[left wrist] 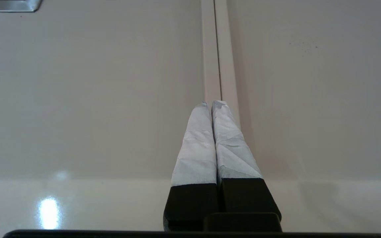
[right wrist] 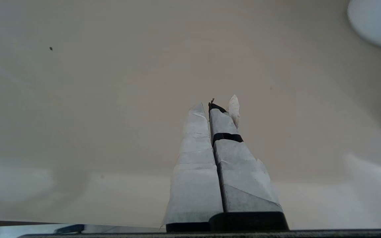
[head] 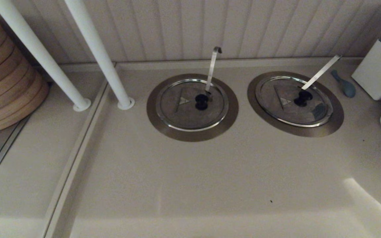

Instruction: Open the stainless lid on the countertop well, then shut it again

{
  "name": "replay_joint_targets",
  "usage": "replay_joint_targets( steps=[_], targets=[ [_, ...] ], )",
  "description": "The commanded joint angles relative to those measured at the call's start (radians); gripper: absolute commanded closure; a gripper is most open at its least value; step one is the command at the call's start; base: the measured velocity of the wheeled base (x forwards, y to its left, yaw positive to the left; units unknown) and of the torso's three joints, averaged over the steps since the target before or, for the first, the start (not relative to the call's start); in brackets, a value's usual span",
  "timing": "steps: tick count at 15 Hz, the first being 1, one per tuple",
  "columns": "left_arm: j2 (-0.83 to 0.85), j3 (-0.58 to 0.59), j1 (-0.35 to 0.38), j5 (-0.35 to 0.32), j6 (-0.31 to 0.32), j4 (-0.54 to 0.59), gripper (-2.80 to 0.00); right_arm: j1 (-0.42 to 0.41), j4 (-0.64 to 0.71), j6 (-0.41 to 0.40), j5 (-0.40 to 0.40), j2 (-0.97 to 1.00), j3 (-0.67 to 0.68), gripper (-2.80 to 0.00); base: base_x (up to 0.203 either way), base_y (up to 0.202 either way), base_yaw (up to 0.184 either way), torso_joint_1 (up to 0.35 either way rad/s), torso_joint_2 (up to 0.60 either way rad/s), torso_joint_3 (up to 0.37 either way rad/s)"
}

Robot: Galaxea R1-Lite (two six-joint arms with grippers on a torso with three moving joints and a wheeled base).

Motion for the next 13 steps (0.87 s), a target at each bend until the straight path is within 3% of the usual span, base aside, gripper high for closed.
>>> replay_joint_targets(
  steps=[1,10,13],
  targets=[
    [0.001,0.000,0.000,0.001,0.000,-0.001,0.00,0.000,0.001,0.002,0.003,0.005,0.004,0.00,0.000,0.000,0.000,0.000,0.00,0.000],
    [0.001,0.000,0.000,0.001,0.000,0.000,0.00,0.000,0.000,-0.015,0.004,0.005,0.002,0.00,0.000,0.000,0.000,0.000,0.00,0.000],
    [0.001,0.000,0.000,0.001,0.000,0.000,0.00,0.000,-0.002,0.037,-0.007,0.005,0.004,0.00,0.000,0.000,0.000,0.000,0.00,0.000]
  ],
)
